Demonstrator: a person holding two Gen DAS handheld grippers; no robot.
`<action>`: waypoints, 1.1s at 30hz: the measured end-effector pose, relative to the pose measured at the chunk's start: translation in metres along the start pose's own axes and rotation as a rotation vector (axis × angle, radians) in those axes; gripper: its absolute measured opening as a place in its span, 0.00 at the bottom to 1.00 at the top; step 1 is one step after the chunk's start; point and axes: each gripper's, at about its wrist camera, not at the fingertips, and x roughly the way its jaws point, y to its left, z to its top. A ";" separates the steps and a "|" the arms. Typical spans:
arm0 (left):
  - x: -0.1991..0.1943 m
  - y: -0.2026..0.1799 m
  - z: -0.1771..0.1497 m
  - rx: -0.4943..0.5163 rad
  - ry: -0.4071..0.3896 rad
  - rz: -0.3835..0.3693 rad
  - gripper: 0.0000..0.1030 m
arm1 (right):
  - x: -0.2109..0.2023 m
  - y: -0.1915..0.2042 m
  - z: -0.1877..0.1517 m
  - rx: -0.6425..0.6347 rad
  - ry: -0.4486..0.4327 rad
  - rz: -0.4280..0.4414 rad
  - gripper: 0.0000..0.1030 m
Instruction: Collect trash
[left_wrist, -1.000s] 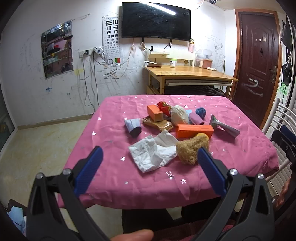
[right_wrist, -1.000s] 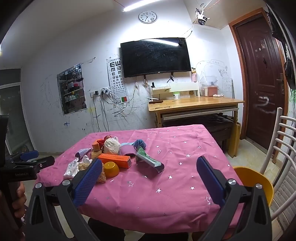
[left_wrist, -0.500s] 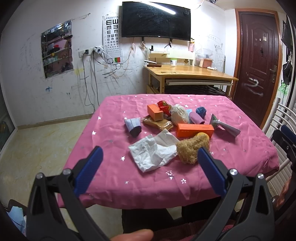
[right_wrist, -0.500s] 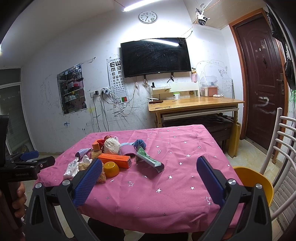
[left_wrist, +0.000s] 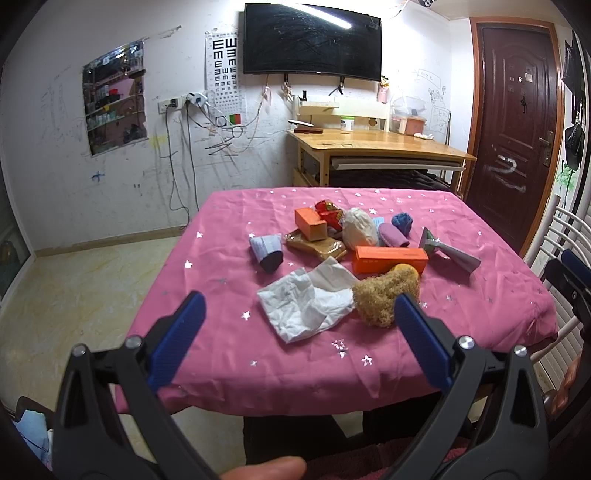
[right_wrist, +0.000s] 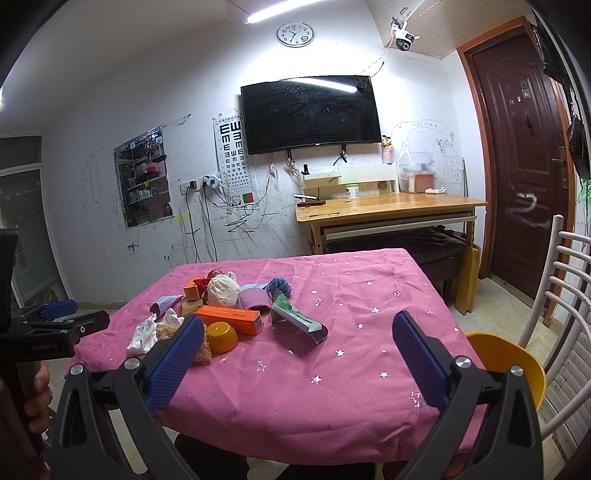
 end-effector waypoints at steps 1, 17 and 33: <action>0.000 0.000 0.000 -0.001 0.000 0.000 0.95 | 0.000 0.000 0.000 -0.001 0.000 0.000 0.93; 0.000 0.000 0.000 -0.001 0.000 -0.001 0.95 | 0.001 0.001 -0.001 -0.003 -0.003 -0.003 0.93; 0.000 0.000 0.000 -0.001 0.003 0.001 0.95 | -0.001 0.001 -0.001 -0.003 -0.002 -0.002 0.93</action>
